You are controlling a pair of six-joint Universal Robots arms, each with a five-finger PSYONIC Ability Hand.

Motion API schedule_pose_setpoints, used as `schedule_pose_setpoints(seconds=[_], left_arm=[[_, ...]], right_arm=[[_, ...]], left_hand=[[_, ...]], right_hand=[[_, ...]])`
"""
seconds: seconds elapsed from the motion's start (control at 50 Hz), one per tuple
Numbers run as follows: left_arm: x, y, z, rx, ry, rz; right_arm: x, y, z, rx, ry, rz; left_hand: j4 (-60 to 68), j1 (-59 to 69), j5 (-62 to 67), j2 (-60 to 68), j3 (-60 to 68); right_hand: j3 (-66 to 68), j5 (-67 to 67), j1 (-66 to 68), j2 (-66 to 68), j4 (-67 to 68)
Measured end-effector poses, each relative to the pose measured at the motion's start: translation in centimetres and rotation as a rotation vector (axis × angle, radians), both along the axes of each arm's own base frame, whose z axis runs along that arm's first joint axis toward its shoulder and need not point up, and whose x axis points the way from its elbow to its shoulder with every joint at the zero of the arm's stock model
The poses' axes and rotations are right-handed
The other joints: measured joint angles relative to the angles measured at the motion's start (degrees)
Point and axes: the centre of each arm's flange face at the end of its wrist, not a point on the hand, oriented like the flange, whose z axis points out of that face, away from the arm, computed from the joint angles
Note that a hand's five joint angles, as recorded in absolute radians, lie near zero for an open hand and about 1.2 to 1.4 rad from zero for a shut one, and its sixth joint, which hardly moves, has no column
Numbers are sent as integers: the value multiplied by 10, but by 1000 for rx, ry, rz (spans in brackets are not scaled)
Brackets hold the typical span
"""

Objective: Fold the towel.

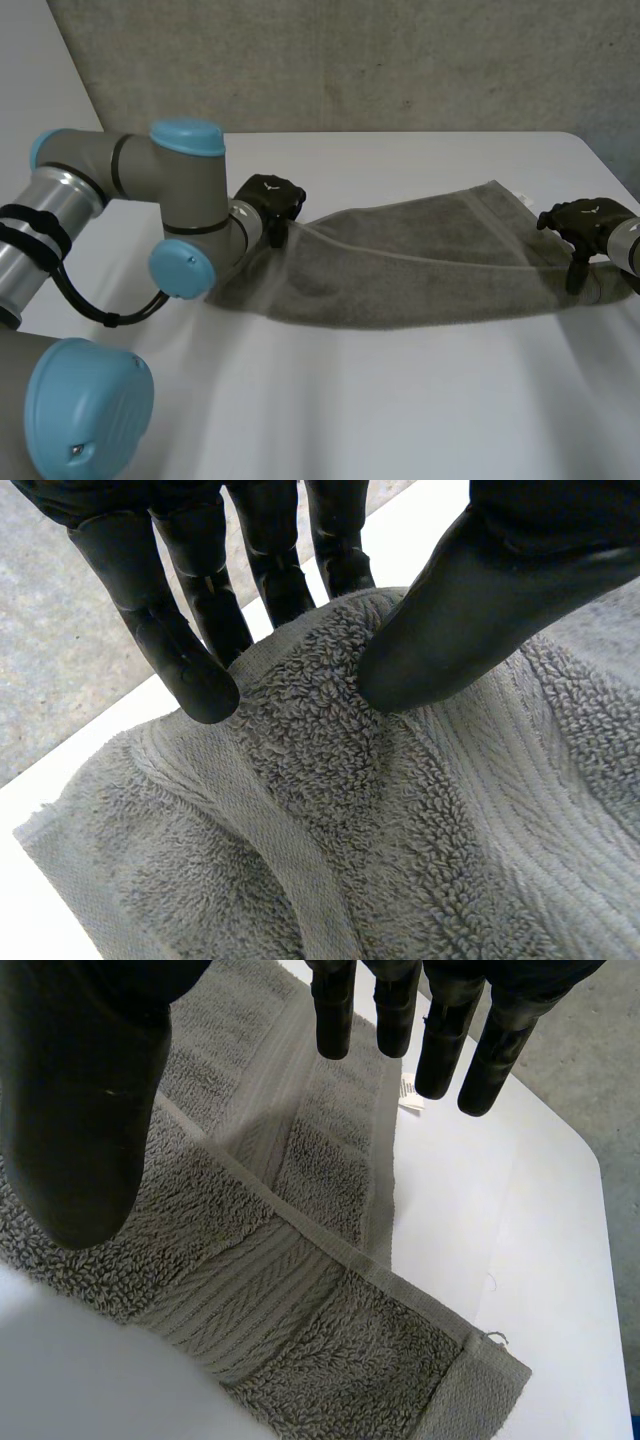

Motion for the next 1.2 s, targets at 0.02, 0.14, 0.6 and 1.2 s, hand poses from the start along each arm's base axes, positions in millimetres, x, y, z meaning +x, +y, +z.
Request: schedule_pose_setpoints(seconds=[0.02,0.14,0.6,1.2], left_arm=[[1,1,4,4,1,-5],[6,7,31,13,20,-28],[27,54,158,-150,133,-44],[71,114,53,-170,35,-52]], right_arm=[[0,0,0,0,0,0],[-1,0,2,-2,-1,-3],[-17,4,38,-64,-18,-7],[-1,0,5,-43,57,215]], left_hand=[[1,0,0,0,1],[1,0,0,0,1],[1,0,0,0,3],[1,0,1,6,5]], right_hand=[[0,0,0,0,0],[0,0,0,0,0],[0,0,0,0,0],[0,0,0,0,0]])
